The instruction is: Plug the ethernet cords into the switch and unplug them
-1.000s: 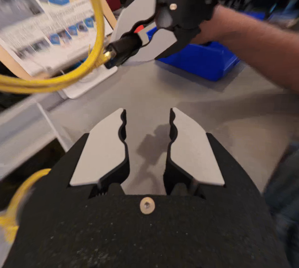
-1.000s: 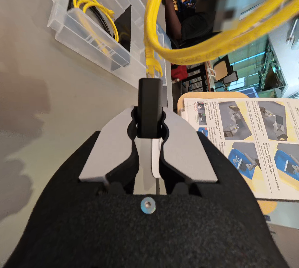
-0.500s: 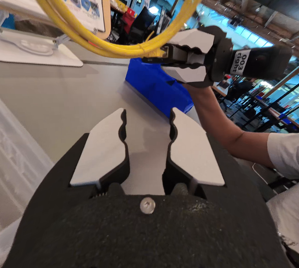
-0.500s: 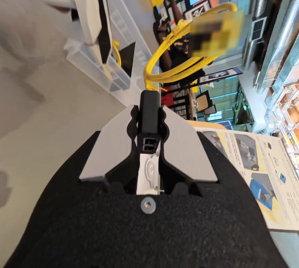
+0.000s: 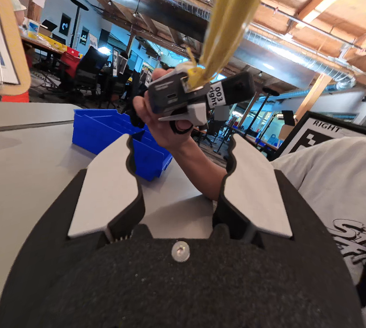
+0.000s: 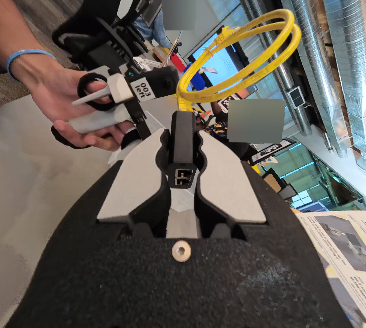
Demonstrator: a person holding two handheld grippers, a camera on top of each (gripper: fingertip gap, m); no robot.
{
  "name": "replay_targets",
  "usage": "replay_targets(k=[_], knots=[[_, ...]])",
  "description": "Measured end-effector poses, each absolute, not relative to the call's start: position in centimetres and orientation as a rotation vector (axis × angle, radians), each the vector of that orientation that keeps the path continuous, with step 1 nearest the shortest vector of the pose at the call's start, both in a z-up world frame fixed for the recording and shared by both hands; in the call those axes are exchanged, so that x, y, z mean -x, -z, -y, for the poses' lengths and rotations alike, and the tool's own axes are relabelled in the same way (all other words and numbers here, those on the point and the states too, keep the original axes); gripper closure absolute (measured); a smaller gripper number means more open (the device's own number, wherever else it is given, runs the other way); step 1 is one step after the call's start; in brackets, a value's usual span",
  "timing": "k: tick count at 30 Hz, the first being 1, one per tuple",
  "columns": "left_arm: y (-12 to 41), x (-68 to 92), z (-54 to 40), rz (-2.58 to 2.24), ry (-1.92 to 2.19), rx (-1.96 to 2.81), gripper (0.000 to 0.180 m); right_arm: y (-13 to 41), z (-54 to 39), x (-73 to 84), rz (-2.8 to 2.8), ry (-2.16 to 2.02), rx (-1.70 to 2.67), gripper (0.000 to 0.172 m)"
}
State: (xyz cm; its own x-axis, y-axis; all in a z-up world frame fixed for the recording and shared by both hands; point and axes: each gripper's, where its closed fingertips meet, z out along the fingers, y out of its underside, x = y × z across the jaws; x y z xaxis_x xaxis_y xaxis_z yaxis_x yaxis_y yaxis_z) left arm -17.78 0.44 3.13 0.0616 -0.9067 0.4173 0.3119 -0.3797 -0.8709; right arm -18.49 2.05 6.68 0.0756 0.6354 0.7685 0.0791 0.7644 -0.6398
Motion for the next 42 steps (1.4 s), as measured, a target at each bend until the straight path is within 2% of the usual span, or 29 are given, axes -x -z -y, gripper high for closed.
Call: replay_targets(k=[5, 6, 7, 8, 10, 13, 17, 21, 23, 26, 31, 34, 42], knots=[[-4.5, 17.5, 0.4, -0.694, 1.439, 1.284, 0.094, -5.6, -2.3, 19.2, 1.471, -0.464, 0.630, 0.149], [-4.6, 17.6, 0.8, -0.717, 1.432, 1.267, 0.106, -5.5, -2.5, 19.2, 1.465, -0.463, 0.640, 0.149], [-4.9, 17.8, 1.2, -0.716, 1.428, 1.245, 0.109, -5.1, -2.9, 19.3, 1.484, -0.441, 0.670, 0.149], [-4.7, 17.7, 1.0, -0.709, 1.379, 1.265, 0.104, -4.6, -3.5, 19.4, 1.501, -0.401, 0.696, 0.149], [-4.1, 17.7, 0.6, -0.734, 1.270, 1.311, 0.111, -3.9, -3.8, 19.4, 1.515, -0.368, 0.708, 0.148], [-2.6, 18.3, -0.4, -0.693, 1.256, 1.371, 0.104, -4.0, -3.8, 19.6, 1.505, -0.334, 0.688, 0.148], [-0.9, 18.5, -2.0, -0.588, 1.351, 1.425, 0.087, -4.7, -2.6, 19.7, 1.495, -0.427, 0.658, 0.148], [-3.1, 18.2, -1.5, -0.604, 1.377, 1.317, 0.091, -3.7, -2.4, 20.3, 1.504, -0.481, 0.673, 0.147], [-2.7, 17.9, -1.5, -0.620, 1.308, 1.352, 0.083, -3.2, -2.8, 20.4, 1.505, -0.470, 0.677, 0.147], [-2.5, 18.1, -1.5, -0.584, 1.317, 1.362, 0.081, -2.8, -2.9, 20.6, 1.520, -0.493, 0.693, 0.147], [-3.4, 19.2, -1.4, -0.555, 1.329, 1.316, 0.093, -1.8, -3.9, 20.5, 1.555, -0.379, 0.727, 0.147], [-3.3, 18.8, -1.4, -0.596, 1.228, 1.342, 0.083, -1.6, -4.6, 20.4, 1.553, -0.363, 0.764, 0.147], [-2.8, 19.3, -1.7, -0.576, 1.177, 1.360, 0.081, -0.3, -5.8, 20.6, 1.612, -0.116, 0.845, 0.147]])
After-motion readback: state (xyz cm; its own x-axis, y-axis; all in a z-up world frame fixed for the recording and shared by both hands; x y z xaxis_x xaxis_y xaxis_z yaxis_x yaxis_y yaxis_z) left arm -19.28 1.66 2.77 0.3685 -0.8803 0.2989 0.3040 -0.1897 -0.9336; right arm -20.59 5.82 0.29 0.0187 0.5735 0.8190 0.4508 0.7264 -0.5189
